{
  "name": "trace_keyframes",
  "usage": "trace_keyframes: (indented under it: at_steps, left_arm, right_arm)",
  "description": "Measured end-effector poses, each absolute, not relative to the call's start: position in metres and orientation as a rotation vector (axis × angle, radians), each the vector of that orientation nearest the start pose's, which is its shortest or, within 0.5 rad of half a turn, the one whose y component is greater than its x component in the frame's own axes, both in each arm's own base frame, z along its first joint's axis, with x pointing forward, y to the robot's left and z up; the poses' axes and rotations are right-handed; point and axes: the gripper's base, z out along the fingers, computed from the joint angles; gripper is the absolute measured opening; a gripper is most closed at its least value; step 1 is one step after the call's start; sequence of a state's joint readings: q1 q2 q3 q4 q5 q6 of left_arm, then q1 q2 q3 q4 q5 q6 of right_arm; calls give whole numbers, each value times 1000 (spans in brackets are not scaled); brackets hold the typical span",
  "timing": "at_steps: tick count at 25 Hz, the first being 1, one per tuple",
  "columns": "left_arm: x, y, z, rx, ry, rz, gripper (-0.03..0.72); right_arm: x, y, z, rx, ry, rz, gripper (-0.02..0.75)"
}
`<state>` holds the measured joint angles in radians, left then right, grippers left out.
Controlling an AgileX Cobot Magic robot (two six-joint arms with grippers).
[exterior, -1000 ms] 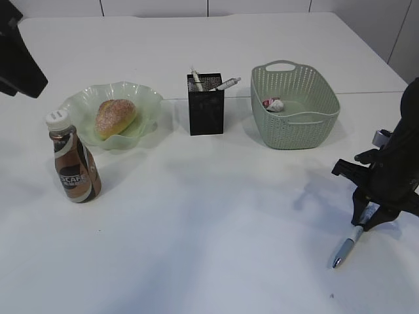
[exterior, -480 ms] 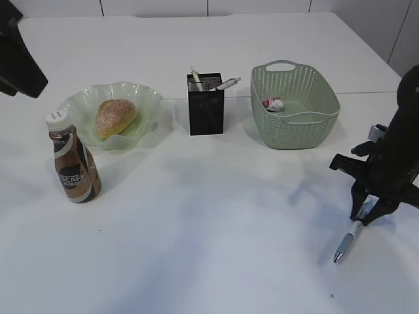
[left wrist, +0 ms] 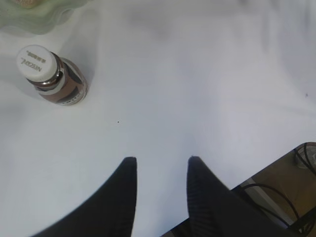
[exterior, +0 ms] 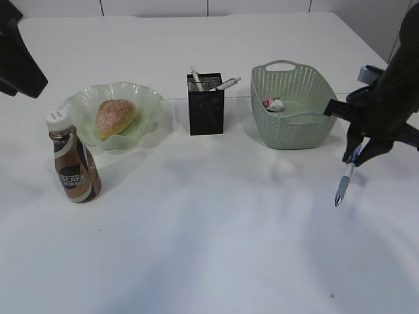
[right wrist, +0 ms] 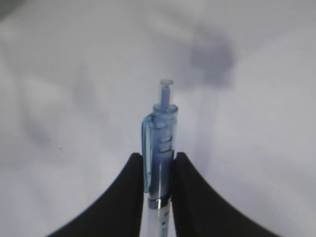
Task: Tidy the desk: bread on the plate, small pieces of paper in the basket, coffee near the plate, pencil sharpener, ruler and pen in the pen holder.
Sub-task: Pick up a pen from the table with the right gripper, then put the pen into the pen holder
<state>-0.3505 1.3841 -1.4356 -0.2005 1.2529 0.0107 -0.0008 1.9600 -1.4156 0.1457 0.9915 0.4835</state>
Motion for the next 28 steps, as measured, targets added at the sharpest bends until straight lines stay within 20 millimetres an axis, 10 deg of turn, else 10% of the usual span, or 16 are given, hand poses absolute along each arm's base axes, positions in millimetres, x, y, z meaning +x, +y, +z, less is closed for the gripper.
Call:
trace_keyframes:
  at_steps: [12, 28]
  left_arm:
    - [248, -109, 384, 460, 2662, -385, 237]
    - [248, -110, 384, 459, 2663, -397, 237]
  right_arm:
    - [412, 11, 267, 432, 2775, 256, 155]
    - [422, 37, 288, -199, 2570, 534, 155]
